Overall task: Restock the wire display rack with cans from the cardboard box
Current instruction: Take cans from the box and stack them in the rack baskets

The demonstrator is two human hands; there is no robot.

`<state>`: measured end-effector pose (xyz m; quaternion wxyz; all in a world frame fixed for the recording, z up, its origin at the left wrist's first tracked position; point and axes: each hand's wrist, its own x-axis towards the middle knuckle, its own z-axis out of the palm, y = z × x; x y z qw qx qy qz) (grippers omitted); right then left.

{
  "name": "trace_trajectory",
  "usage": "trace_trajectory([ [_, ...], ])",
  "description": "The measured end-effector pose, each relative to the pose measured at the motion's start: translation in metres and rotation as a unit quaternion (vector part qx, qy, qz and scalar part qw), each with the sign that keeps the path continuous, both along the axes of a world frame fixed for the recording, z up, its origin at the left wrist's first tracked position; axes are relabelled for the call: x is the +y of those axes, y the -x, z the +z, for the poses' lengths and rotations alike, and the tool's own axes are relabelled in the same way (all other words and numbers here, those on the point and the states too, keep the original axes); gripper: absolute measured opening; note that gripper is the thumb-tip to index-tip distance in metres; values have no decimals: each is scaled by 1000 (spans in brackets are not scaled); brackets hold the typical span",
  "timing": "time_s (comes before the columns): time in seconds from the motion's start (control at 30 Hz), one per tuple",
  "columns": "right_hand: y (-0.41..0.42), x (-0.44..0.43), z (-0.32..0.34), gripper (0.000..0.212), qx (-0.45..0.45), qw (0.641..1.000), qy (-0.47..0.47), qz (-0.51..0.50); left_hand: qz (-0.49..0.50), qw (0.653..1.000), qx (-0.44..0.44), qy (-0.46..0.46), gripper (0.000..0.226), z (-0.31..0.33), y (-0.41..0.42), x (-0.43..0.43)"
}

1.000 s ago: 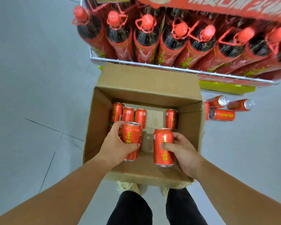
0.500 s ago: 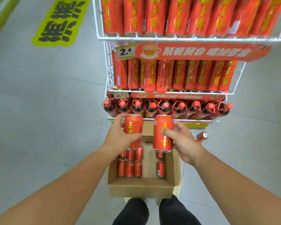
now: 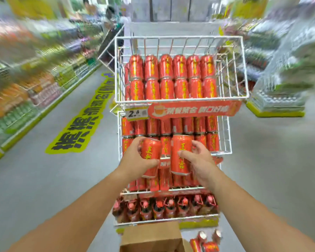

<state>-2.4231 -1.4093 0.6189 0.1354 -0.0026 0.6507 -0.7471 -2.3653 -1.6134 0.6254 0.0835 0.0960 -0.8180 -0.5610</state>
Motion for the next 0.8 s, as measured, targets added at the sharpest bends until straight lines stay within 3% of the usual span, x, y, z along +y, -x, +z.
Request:
trace_trajectory([
  [0.07, 8, 12, 34, 62, 38, 999, -3, -13, 6, 999, 35, 14, 68, 35, 11, 6],
  [0.23, 40, 44, 100, 49, 109, 993, 2, -42, 8, 993, 115, 4, 65, 102, 45, 36],
  [0.4, 80, 76, 146, 65, 129, 991, -9, -32, 19, 991, 134, -15, 80, 150, 80, 70],
  [0.8, 219, 130, 191, 36, 139, 987, -53, -59, 34, 987, 156, 25, 82, 207, 207, 138],
])
